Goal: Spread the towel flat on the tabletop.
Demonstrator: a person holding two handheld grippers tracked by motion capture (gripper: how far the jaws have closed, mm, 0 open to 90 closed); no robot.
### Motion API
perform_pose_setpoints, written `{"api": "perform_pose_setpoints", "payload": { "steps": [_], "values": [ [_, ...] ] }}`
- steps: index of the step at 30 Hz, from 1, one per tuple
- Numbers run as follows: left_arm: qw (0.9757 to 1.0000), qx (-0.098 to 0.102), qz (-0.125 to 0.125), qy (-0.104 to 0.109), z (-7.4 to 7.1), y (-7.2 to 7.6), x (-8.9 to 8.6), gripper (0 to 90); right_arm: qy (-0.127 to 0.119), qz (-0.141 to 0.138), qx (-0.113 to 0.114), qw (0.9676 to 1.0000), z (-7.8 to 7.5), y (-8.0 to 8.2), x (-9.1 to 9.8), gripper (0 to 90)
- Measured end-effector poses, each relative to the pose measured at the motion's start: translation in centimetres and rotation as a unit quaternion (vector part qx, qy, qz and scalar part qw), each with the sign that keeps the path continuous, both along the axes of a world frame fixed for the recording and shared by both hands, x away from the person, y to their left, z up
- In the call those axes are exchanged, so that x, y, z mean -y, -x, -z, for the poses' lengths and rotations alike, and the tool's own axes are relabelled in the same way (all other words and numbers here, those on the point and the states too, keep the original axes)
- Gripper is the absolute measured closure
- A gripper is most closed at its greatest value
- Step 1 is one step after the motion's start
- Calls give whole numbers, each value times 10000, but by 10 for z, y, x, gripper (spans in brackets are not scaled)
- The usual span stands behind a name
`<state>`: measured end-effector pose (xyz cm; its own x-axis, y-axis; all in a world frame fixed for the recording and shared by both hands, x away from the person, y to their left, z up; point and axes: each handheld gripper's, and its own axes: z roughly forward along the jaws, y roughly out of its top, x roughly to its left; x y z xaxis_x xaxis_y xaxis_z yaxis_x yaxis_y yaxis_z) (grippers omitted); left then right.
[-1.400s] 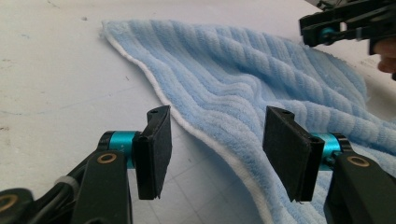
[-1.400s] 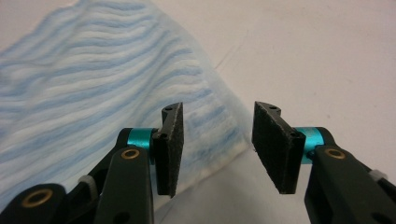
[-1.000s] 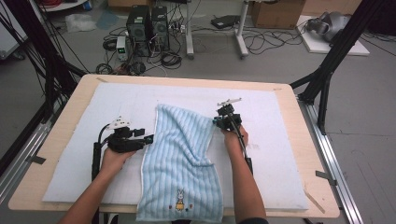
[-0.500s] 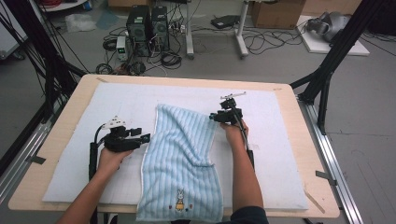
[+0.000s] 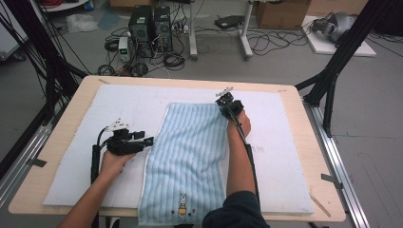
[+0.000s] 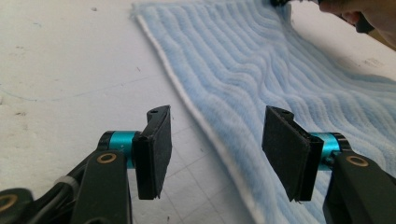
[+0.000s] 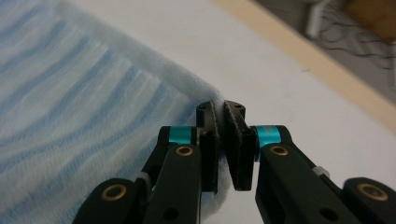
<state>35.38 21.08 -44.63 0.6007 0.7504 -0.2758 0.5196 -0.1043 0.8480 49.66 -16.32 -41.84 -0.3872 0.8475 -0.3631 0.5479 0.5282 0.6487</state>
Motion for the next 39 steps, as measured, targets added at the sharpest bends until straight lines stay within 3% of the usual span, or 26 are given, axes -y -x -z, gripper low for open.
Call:
{"api": "perform_pose_setpoints", "payload": {
  "steps": [2,4,7,10,12,14,16,21,25,27,30,34,37,39],
  "values": [
    [10000,-17,13,-4,0,0,1,426,-35,358,204,9991,-5,-4,1,809],
    [10000,-2,8,1,0,0,1,426,-342,418,156,9984,-4,-5,1,696],
    [10000,-4,3,-7,0,0,1,426,-513,254,91,9983,-6,1,2,625],
    [10000,36,-3,-41,0,-1,2,426,-992,109,79,9950,-13,14,10,595],
    [10000,27,-15,-51,0,-1,2,426,-1167,-50,66,9931,-17,25,16,591],
    [10000,20,-5,-39,0,-2,1,427,-1428,-197,-58,9895,-19,35,23,553],
    [10000,17,-21,12,1,-3,1,429,-1748,-359,-152,9838,-22,47,30,531],
    [9999,-5,-110,58,1,-11,3,423,-2243,-536,-292,9726,-24,78,44,484],
    [9993,117,-343,126,-5,-23,7,423,-2277,-760,-337,9702,-21,101,50,470],
    [9988,85,-403,254,-8,-32,10,424,-2407,-874,-370,9659,-17,112,53,466],
    [9988,40,-422,255,-10,-46,18,424,-2523,-1076,-600,9598,-12,127,55,421],
    [9994,-6,-353,5,-11,-64,36,425,-2413,-1233,-499,9613,-7,144,55,417],
    [9994,-45,-265,-239,-10,-77,50,426,-2326,-1286,-468,9629,-4,149,56,407],
    [9992,-74,-304,-268,-10,-87,57,426,-2289,-1269,-523,9637,-3,149,57,393]
  ]
}}
